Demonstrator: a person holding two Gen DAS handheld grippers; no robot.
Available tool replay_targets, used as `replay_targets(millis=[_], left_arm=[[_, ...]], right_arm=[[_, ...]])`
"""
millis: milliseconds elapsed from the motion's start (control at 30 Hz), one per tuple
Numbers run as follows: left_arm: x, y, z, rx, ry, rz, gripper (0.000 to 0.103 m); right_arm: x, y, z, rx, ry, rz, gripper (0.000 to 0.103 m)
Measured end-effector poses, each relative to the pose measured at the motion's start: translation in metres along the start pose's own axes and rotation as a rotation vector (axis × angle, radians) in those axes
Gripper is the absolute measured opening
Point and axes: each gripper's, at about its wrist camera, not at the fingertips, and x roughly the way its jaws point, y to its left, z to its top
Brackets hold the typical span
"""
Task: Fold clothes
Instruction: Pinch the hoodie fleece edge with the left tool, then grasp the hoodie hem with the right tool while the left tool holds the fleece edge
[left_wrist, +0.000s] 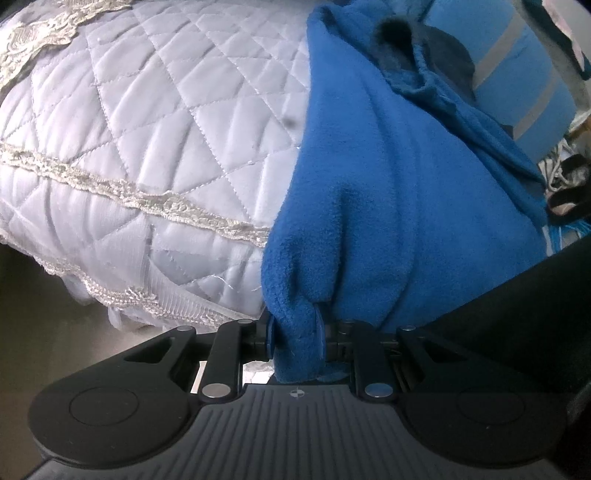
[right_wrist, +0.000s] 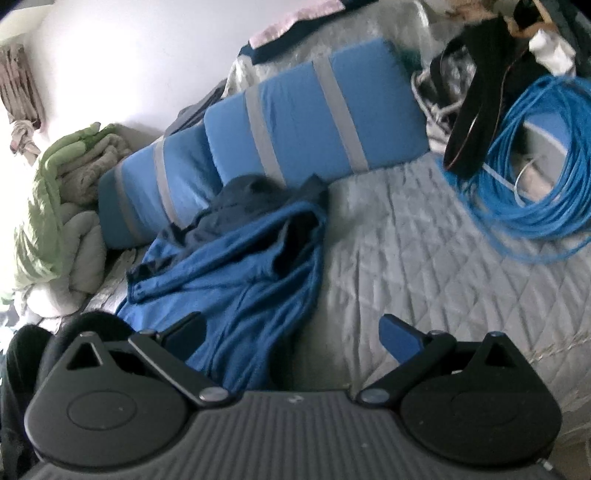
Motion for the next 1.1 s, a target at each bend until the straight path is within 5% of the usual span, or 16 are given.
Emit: replay_targets(millis=[367,667,833,1100], left_arm=[[0.0,0.01,0.004,-0.008,0.021,-0.043,0.021],[0.0,0.016,0.003,-0.016,0.016,-0.069,0.022],[0.0,0.021,0.002,-0.022,0.015,-0.084,0.022],[-0.003,0.023,0.0,-0.021,0.004,-0.091,0.022]], right_arm=[[0.069,-0.014,-0.064,-0.008,0.132,0.164,0.084],[0.113,-0.016,-0.093,-0.18,0.228,0.307,0.069],[0.126,-0.029,-0.101,-0.125,0.248,0.382,0.064],[0.139,-0.056,-0.102,0.07,0.254,0.448,0.036]])
